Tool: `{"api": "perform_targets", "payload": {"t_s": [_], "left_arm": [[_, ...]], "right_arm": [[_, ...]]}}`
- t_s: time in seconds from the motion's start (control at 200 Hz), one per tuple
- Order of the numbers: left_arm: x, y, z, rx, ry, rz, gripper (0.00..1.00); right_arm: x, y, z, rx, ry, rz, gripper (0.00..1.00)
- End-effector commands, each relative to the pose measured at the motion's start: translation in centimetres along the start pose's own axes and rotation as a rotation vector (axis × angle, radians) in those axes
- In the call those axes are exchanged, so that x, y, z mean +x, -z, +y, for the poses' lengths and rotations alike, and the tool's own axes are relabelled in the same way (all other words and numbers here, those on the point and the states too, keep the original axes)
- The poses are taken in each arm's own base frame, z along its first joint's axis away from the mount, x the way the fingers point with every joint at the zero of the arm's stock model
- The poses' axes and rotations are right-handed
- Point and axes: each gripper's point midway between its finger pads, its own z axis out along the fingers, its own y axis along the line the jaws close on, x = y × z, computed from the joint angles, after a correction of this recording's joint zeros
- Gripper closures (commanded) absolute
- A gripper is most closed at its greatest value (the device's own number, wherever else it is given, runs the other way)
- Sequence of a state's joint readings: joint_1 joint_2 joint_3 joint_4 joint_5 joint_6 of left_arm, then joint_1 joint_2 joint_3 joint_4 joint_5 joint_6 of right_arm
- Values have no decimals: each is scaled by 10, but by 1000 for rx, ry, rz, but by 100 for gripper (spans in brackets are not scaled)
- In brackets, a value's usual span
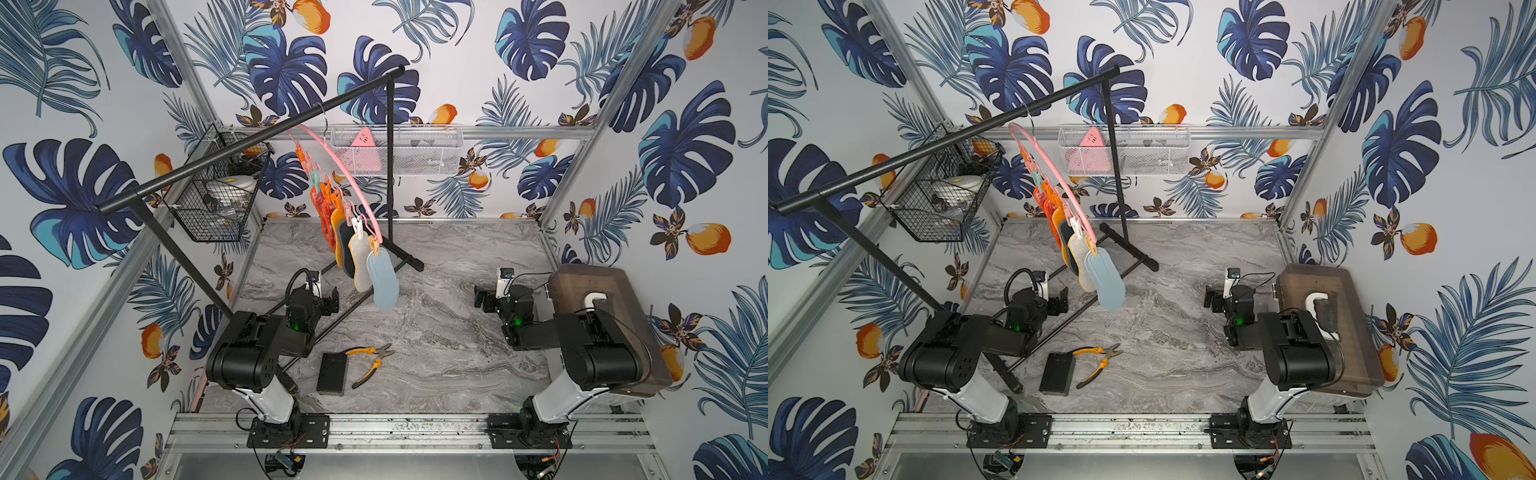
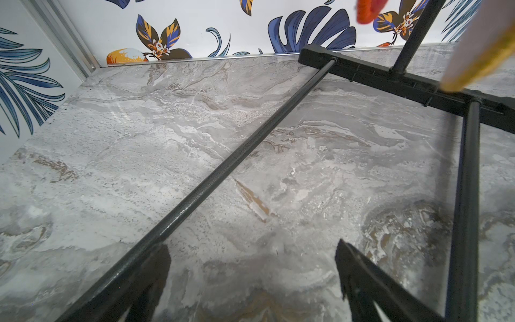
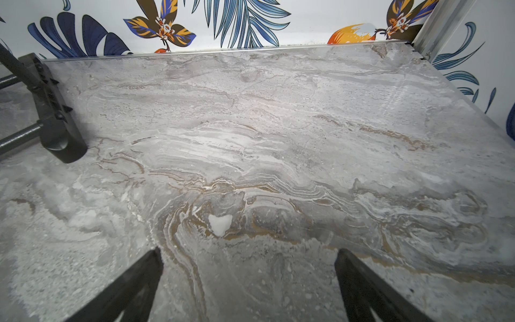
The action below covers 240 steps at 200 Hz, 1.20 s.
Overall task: Take the shoe insoles off the hanger
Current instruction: Move the clothesline to the center of the board.
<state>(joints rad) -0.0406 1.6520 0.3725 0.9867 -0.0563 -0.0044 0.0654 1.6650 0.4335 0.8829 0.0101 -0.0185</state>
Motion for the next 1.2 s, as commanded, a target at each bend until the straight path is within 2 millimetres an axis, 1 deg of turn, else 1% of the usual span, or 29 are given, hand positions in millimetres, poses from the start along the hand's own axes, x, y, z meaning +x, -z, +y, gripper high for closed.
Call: {"api": "perform_targets", "payload": {"t_s": [0.0, 0.08, 0.12, 0.18, 0.255, 0.325, 0.35, 0.45, 0.5, 0.605, 0.716, 0.756, 0.811, 0.861, 0.901, 0.916, 0.941, 1.036, 1.116, 1.196], "left_arm": [[-8, 1, 0, 0, -1, -30, 1], [-9, 2, 0, 2, 2, -37, 1], [-10, 4, 1, -5, 7, -38, 1], [-17, 8, 2, -6, 10, -53, 1], [-28, 16, -1, 9, 4, -69, 1], [-40, 21, -1, 11, 10, -66, 1], [-41, 22, 0, 5, 16, -50, 1], [-51, 28, -3, 24, 15, -15, 1], [-55, 32, -4, 36, 13, -12, 1], [-53, 40, -5, 53, 22, 28, 1], [-44, 48, -3, 65, 31, 73, 1], [-43, 50, -1, 66, 22, 71, 1], [-42, 53, 2, 60, 3, 69, 1], [-42, 56, 5, 48, -7, 68, 1], [-41, 58, 5, 53, -12, 73, 1], [-41, 58, 14, 31, -2, 74, 1], [-40, 60, 16, 27, 1, 77, 1], [-40, 66, 24, 26, 15, 92, 1], [-41, 72, 25, 44, 19, 109, 1], [-40, 80, 21, 87, 10, 154, 1]], "right_arm": [[-6, 0, 1, -2, -1, -21, 0], [-12, 1, 0, 6, -2, -7, 0], [-20, 4, 3, -9, 4, 5, 0], [-36, 12, 6, -19, 9, 7, 0], [-64, 31, 14, -61, 25, -70, 0], [-91, 52, 16, -72, 14, -135, 0], [-100, 59, 17, -78, 12, -152, 0], [-130, 84, 27, -130, 20, -172, 0], [-141, 93, 31, -151, 20, -161, 0], [-162, 108, 35, -170, -4, -156, 0], [-182, 124, 31, -149, -80, -163, 0], [-186, 128, 26, -121, -122, -166, 0], [-190, 133, 14, -57, -201, -179, 0], [-190, 137, 2, 3, -287, -199, 0], [-189, 139, -1, 14, -324, -218, 0], [-188, 141, -1, 8, -326, -223, 0], [-187, 141, 5, -24, -314, -228, 0], [-189, 141, 35, -192, -226, -228, 0], [-183, 131, 55, -292, -200, -156, 0], [-175, 120, 76, -359, -159, -97, 1]]}}
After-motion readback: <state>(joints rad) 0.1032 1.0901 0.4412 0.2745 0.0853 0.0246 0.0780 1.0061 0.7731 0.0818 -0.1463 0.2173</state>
